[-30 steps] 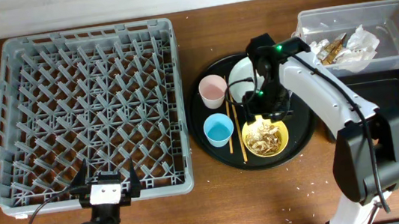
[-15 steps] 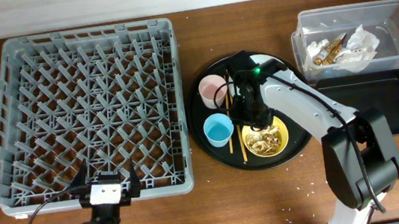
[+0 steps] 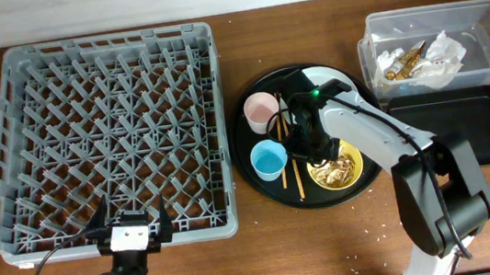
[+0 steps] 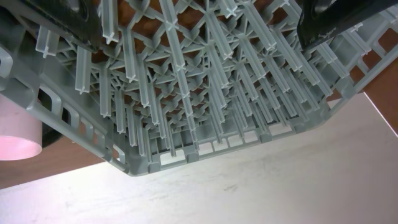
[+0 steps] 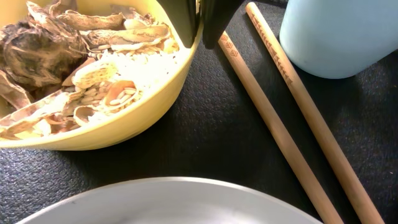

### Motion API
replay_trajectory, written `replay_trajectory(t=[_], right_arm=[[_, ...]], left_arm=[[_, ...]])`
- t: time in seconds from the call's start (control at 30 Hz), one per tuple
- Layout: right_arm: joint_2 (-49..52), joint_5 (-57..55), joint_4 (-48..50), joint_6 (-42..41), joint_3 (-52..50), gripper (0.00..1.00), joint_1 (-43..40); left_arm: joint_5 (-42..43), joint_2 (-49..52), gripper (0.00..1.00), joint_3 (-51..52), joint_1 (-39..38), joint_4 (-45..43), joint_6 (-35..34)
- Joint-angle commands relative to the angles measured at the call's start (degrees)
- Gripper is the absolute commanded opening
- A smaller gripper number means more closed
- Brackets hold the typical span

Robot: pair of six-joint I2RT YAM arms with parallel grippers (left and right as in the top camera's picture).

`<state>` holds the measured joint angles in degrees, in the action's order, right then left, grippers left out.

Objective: Sort waste into correct bins and load items into the dishwasher rack
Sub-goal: 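Lift the yellow bowl and tip its scraps onto the black tray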

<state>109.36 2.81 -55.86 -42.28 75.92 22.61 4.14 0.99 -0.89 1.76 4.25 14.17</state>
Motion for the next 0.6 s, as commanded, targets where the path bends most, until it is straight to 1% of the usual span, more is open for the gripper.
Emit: replay_trajectory(t=[0.0,0.13,0.23,0.27,0.33,0.37,0.5,0.57], right_arm=[[0.6,2.1,-1.5,3.1,-0.1,0.04,-0.4],[-3.3,2.4,-10.5,9.9,6.5,0.04,-3.6],[-9.2,4.8,-16.3,17.3,14.3,0.04,-9.6],[-11.1,7.5,-16.9,20.6,16.0,0.04,-12.6],[-13.3,11.0,-17.0,24.6,17.2,0.04,-17.9],[-14.1,13.6,-17.0,27.8,17.3,0.04,-22.5],[-13.3,25.8,-15.4,39.5,17.3,0.04,-37.0],[-12.4,31.3,-14.1,43.0,17.3,0.04,-42.8]], left_arm=[[0.6,-0.3,1.0,0.4,0.3,-0.1,0.9],[0.6,-0.3,1.0,0.4,0.3,-0.1,0.9],[0.6,-0.3,1.0,0.4,0.3,-0.1,0.9],[0.6,-0.3,1.0,0.4,0.3,-0.1,0.9],[0.6,-0.3,1.0,0.4,0.3,-0.1,0.9],[0.6,-0.3,1.0,0.4,0.3,-0.1,0.9],[0.6,-0.3,1.0,0.4,0.3,-0.1,0.9],[0.6,-0.3,1.0,0.4,0.3,-0.1,0.9]])
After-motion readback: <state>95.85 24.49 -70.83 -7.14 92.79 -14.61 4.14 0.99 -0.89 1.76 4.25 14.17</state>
